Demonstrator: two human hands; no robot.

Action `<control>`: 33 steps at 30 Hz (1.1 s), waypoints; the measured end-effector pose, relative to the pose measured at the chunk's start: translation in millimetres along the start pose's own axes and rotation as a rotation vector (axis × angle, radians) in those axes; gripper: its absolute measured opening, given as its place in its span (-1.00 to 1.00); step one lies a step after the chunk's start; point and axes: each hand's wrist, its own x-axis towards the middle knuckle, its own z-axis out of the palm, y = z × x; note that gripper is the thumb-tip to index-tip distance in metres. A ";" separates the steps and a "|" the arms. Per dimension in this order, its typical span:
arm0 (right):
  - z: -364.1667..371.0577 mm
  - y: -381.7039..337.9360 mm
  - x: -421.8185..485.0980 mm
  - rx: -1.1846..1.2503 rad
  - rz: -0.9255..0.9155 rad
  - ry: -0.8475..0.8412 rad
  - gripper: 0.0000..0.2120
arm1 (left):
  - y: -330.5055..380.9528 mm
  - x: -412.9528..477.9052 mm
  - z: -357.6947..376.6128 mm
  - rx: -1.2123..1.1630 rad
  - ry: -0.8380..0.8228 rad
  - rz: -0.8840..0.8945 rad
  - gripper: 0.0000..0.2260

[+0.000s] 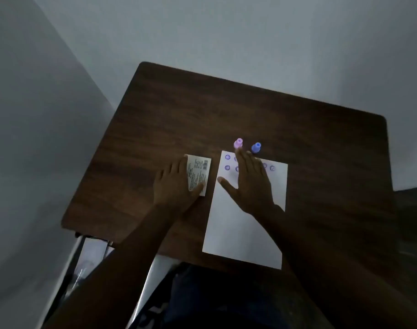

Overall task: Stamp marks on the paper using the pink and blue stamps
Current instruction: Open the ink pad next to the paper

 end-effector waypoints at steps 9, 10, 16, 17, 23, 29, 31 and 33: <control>37.0 2.1 -11.2 -0.072 -0.065 -0.134 -0.10 | -4.4 8.0 30.6 -0.226 -0.028 -0.248 -0.02; 39.5 1.3 -12.3 -0.060 -0.083 -0.130 -0.11 | -2.7 8.2 32.0 -0.243 -0.030 -0.251 -0.01; 46.8 -7.6 -12.4 -0.020 -0.121 -0.176 -0.14 | 6.5 10.5 29.1 -0.309 -0.092 -0.313 0.02; 48.1 -8.4 -12.4 -0.017 -0.123 -0.190 -0.14 | 7.3 10.6 27.9 -0.309 -0.104 -0.324 0.02; 47.2 -10.6 -12.2 0.021 -0.130 -0.205 -0.13 | 0.0 11.3 19.0 -0.410 -0.186 -0.349 -0.03; 41.9 -8.6 -9.6 0.000 -0.152 -0.221 -0.18 | -29.0 21.1 -8.7 -0.870 -0.320 -0.457 -0.58; 41.2 -9.6 -8.6 0.006 -0.146 -0.219 -0.21 | -44.3 29.4 -12.2 -1.080 -0.358 -0.645 -0.71; 40.8 -10.5 -7.7 0.007 -0.136 -0.215 -0.23 | -62.1 39.4 -8.6 -1.210 -0.375 -0.820 -0.56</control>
